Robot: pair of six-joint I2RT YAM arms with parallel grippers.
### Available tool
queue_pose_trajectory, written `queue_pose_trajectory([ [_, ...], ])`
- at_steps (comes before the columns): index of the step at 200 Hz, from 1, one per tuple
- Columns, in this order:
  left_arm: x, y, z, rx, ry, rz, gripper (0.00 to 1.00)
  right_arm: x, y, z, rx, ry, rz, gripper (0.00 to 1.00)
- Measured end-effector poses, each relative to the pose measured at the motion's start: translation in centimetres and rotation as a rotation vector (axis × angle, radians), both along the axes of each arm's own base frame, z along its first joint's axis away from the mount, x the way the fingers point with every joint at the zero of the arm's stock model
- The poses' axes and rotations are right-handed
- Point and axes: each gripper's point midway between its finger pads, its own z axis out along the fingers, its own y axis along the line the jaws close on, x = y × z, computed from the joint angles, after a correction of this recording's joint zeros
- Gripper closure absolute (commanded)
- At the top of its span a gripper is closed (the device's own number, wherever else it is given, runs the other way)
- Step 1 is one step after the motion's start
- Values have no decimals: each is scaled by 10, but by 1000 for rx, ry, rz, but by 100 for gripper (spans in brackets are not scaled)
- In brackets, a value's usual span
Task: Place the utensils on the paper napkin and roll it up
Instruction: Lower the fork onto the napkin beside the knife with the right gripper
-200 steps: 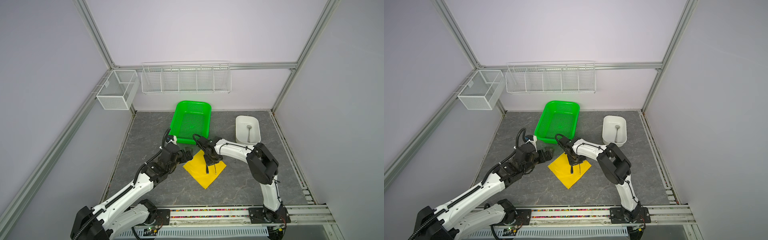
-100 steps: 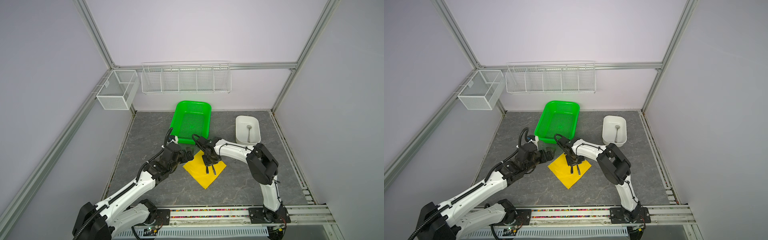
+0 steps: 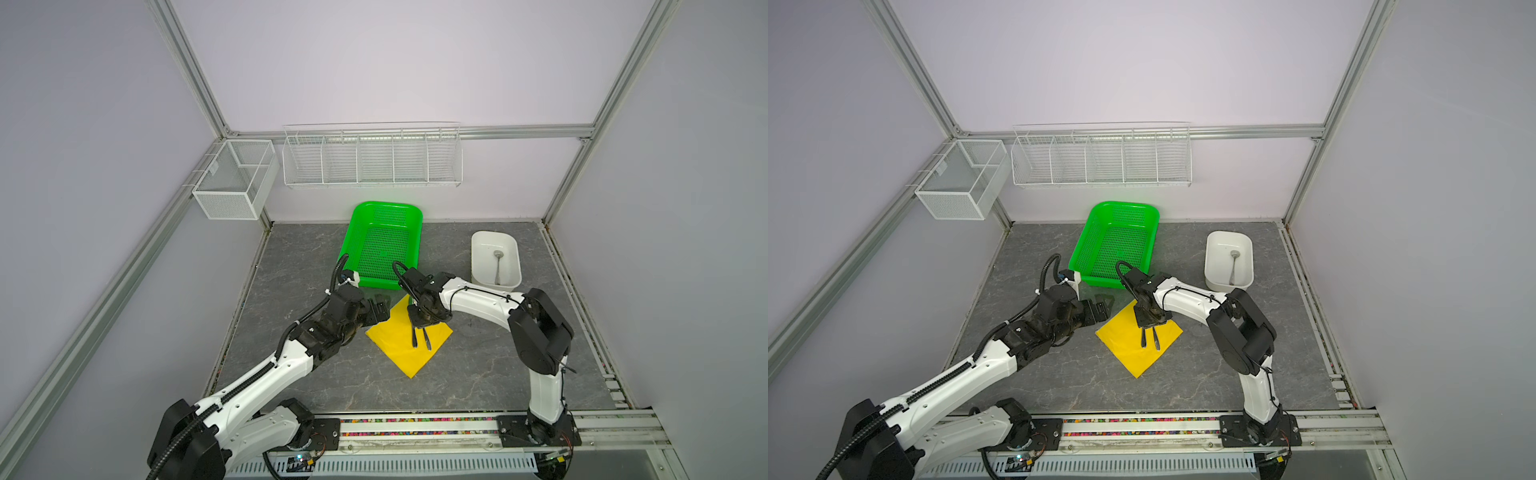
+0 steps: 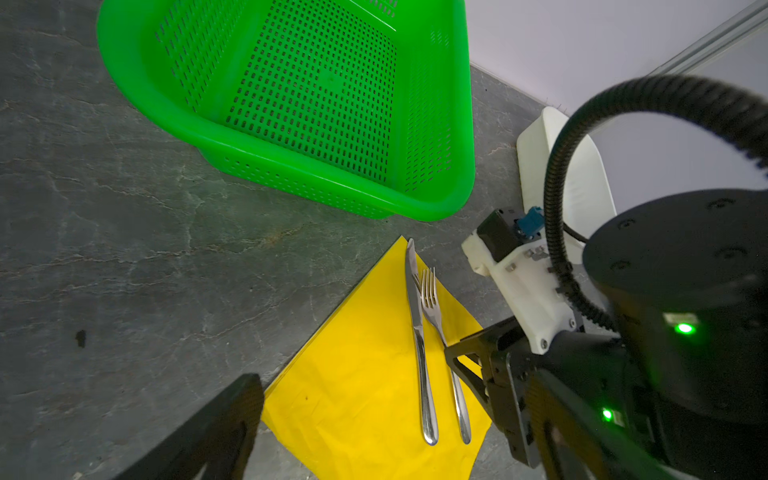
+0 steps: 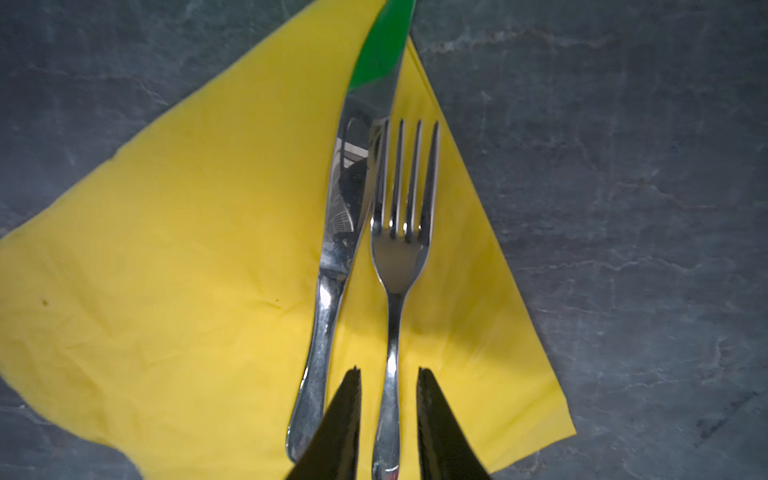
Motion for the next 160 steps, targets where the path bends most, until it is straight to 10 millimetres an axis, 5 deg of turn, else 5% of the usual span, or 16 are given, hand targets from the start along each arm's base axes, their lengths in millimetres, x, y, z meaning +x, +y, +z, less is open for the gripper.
queue_pose_trajectory([
  [67, -1, -23, -22, 4, 89, -96, 0, -2, -6, -16, 38, 35, -17, 80],
  [160, -2, -27, -20, -4, 91, -112, 0, 1, -1, -16, 68, 36, -18, 91],
])
